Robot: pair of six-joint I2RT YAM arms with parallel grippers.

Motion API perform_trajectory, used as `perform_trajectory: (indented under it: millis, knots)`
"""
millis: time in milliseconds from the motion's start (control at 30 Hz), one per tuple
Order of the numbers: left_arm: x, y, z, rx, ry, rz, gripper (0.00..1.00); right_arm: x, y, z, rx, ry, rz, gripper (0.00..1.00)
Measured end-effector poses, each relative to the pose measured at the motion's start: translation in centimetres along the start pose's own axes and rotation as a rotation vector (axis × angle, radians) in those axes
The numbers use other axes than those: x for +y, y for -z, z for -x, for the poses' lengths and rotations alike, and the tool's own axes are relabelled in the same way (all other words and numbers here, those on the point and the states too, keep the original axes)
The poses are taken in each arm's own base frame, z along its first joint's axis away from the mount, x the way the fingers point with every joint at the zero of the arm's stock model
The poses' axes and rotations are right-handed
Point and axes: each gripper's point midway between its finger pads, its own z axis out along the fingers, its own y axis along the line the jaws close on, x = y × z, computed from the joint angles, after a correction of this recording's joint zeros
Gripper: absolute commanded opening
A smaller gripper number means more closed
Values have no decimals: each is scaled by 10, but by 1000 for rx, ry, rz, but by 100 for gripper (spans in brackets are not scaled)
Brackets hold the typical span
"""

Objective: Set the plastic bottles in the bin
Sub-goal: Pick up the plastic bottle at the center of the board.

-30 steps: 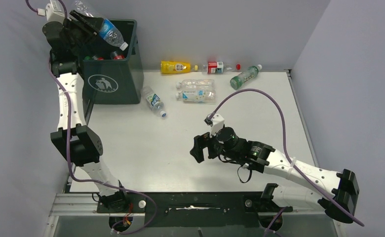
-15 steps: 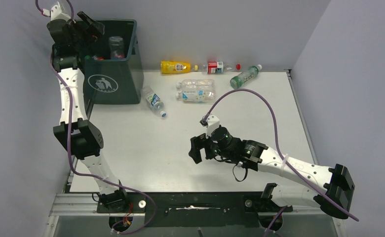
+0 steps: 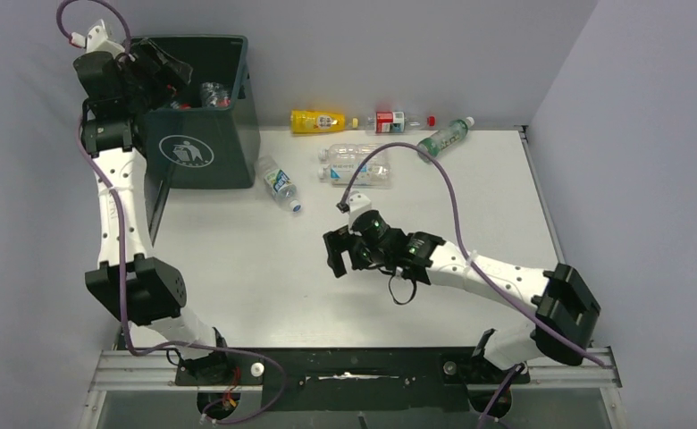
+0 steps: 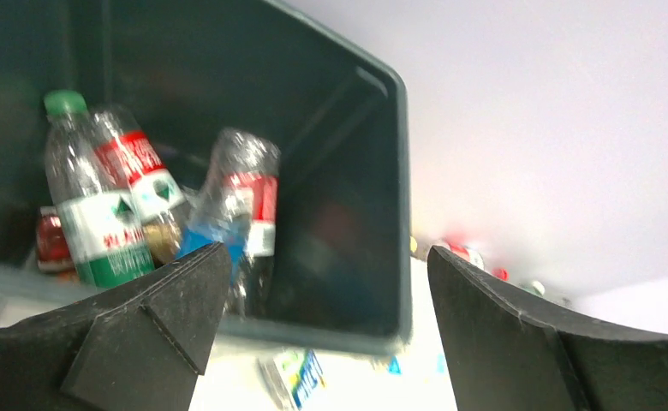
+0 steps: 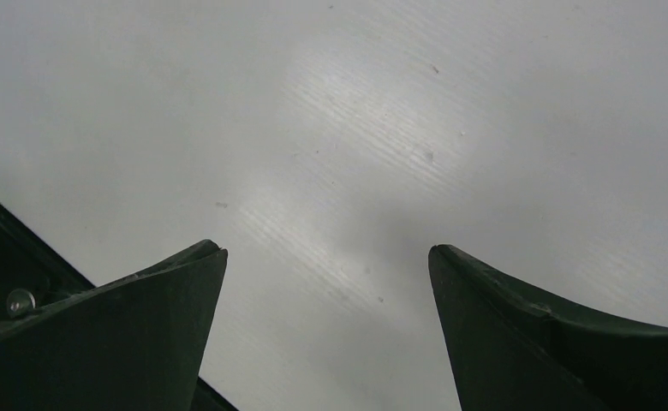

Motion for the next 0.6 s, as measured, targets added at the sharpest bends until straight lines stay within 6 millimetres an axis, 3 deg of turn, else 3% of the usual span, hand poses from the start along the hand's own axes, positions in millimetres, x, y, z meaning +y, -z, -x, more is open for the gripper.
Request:
perform_trajectory:
  millis: [167,267,333,467,600]
  knots:
    - [-21,63,-23,20,33,-49,86,-12,-34,20,19,31,-38,91]
    - [-30,87,-41,37,53,-83,86,-10,-56,43,-1,69,-41,91]
    - [-34,97,-57,64,63,-100,86,-8,-69,54,-9,92,-37,90]
    - [-44,106,-94,136,70,-130,86,-7,-100,65,-15,135,-3,70]
    - [-52,112,-131,220,67,-151,86,-15,-135,65,8,156,16,72]
